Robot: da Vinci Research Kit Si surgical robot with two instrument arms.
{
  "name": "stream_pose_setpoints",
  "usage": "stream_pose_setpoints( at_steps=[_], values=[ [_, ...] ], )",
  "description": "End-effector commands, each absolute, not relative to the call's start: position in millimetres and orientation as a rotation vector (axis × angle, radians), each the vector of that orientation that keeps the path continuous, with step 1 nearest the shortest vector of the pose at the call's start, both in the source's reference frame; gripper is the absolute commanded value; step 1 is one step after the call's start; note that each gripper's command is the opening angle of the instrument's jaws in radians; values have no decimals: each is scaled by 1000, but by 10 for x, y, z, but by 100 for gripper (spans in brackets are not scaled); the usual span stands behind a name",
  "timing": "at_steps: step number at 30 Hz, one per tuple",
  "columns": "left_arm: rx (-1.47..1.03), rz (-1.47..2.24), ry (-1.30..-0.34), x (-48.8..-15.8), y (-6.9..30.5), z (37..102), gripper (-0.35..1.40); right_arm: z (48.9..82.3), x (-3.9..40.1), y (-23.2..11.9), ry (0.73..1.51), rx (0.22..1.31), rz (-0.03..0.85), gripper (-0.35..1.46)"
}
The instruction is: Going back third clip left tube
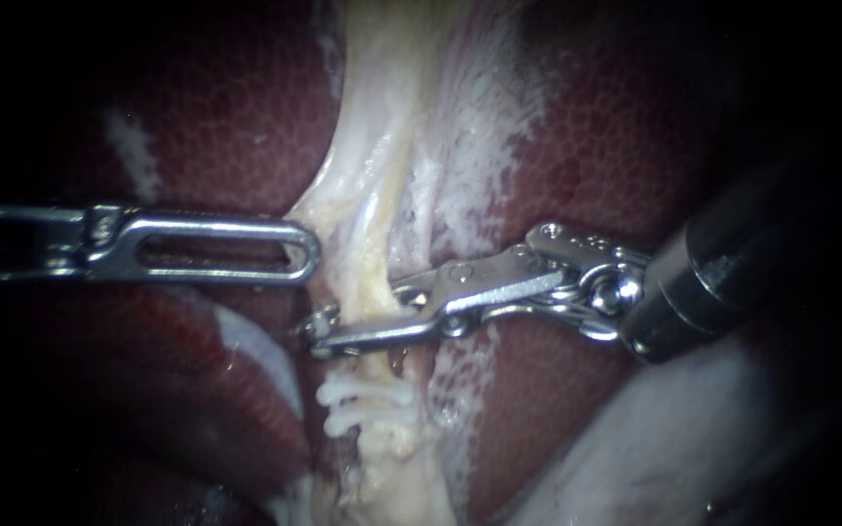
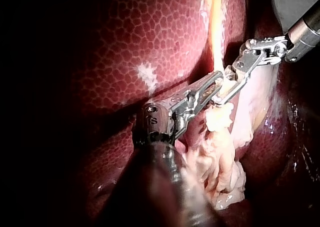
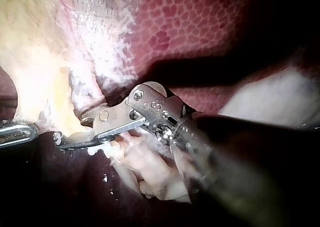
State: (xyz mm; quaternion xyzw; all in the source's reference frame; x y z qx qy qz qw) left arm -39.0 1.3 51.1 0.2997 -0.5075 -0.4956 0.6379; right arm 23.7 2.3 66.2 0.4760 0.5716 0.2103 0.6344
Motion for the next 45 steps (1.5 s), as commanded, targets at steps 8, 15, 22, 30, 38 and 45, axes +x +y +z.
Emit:
stream_pose_setpoints(
  at_steps=[8,15,22,30,38,45],
  values=[
    [683,-1132,-1159,-391,13,511,-35,662,237,23,1307,1088,481,-35],
    [683,-1132,-1159,-391,13,511,-35,658,242,20,1321,1063,454,37],
    [683,-1132,-1159,-391,12,510,-35,658,255,24,1393,885,330,59],
    [682,-1132,-1158,-391,11,508,-35,666,251,29,1434,769,221,60],
    [682,-1132,-1159,-391,11,508,-35,671,239,32,1456,710,153,60],
    [682,-1132,-1159,-391,11,508,-35,672,223,32,1453,704,158,60]
  ],
)
